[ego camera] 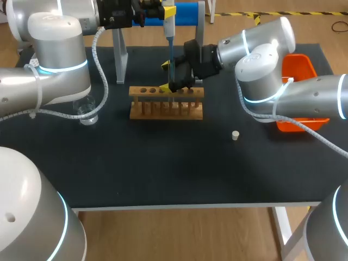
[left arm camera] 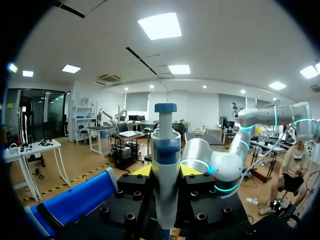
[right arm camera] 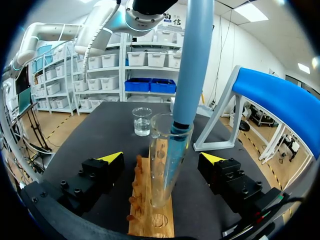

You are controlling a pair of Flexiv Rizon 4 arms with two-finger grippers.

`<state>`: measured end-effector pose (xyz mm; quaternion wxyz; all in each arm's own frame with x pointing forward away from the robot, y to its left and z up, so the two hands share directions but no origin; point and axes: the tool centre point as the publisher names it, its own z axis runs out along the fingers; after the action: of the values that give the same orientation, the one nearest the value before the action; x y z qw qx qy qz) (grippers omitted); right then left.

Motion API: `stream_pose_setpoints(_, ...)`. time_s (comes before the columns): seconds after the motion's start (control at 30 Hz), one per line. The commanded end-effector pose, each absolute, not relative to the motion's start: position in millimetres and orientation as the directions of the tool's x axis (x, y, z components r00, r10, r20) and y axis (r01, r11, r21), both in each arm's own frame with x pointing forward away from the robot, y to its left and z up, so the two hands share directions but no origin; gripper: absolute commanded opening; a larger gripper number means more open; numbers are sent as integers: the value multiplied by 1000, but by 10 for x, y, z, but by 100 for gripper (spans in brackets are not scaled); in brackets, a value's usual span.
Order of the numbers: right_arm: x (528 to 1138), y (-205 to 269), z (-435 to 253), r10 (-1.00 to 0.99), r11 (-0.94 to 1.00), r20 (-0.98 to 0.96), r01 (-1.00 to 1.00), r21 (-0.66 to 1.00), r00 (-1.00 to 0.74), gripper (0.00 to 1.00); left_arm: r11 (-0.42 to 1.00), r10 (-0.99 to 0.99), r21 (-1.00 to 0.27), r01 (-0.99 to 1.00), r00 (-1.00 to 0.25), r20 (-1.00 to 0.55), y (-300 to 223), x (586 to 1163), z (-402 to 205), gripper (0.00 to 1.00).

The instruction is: Invert the test tube, pick up the pipette, mount the tip to pipette, aspirate from beaker and dispense into the tube, eject the tip, return the pipette, and cap with the stopper.

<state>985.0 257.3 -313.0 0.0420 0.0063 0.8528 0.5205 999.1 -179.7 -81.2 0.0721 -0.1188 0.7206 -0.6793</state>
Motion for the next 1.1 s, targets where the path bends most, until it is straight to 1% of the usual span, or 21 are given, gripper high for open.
stream_pose_setpoints(0.03,9856,2572,-3130,53,460,-64,-33,887,-997,100,49,-269,-996,-74,-961,58,-1800,9993,-808,0)
stream_pose_setpoints(1.1,9856,2572,-3130,53,460,-64,-33,887,-997,100,70,-277,-997,-45,-961,24,-1814,9932,-642,0)
